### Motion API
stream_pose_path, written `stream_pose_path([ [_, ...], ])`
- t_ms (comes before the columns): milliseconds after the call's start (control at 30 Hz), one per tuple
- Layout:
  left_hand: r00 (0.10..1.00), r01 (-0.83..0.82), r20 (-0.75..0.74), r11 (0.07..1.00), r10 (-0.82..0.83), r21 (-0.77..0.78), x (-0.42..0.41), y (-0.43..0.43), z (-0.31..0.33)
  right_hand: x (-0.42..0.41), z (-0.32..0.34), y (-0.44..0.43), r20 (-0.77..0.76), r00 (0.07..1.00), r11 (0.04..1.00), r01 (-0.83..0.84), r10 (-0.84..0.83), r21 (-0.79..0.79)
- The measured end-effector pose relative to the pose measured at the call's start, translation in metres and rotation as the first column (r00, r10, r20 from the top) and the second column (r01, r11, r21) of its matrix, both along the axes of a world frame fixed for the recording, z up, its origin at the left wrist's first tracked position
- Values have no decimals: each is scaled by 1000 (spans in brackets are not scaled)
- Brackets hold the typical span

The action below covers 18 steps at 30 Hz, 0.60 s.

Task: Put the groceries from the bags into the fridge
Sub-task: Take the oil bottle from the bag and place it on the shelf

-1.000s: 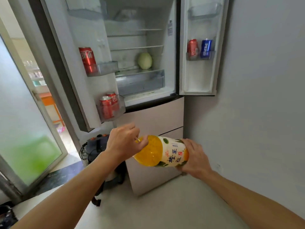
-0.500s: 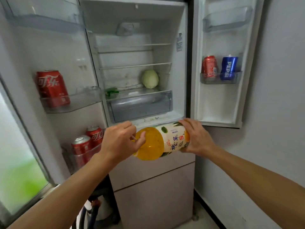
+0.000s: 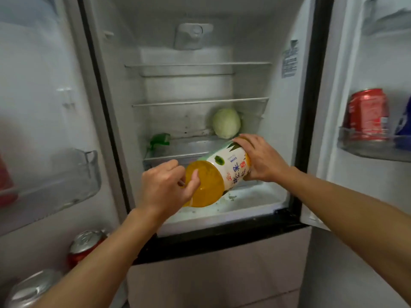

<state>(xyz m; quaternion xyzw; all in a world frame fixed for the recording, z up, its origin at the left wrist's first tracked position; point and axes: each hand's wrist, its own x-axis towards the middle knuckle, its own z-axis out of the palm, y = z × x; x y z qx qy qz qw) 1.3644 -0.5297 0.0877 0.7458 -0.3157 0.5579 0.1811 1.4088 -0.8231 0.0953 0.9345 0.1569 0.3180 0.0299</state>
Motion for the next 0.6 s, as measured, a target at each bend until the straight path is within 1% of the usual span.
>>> stream_pose_path([
  [133, 995, -96, 6, 994, 96, -47, 51, -14, 7, 83, 12, 3, -10, 994, 994, -107, 107, -14],
  [267, 983, -177, 30, 982, 179, -71, 106, -27, 14, 166, 29, 2, -9, 979, 976, -202, 202, -86],
  [333, 984, -178, 9, 983, 179, -39, 129, -32, 12, 204, 39, 0, -26, 974, 966, -228, 227, -125],
  [467, 975, -201, -83, 977, 207, 72, 162, -38, 1, 267, 50, 1, -108, 955, 938, -294, 278, -185],
  [600, 971, -206, -111, 975, 214, 79, 186, -48, 3, 311, 47, 6, -177, 924, 918, -366, 339, -154],
])
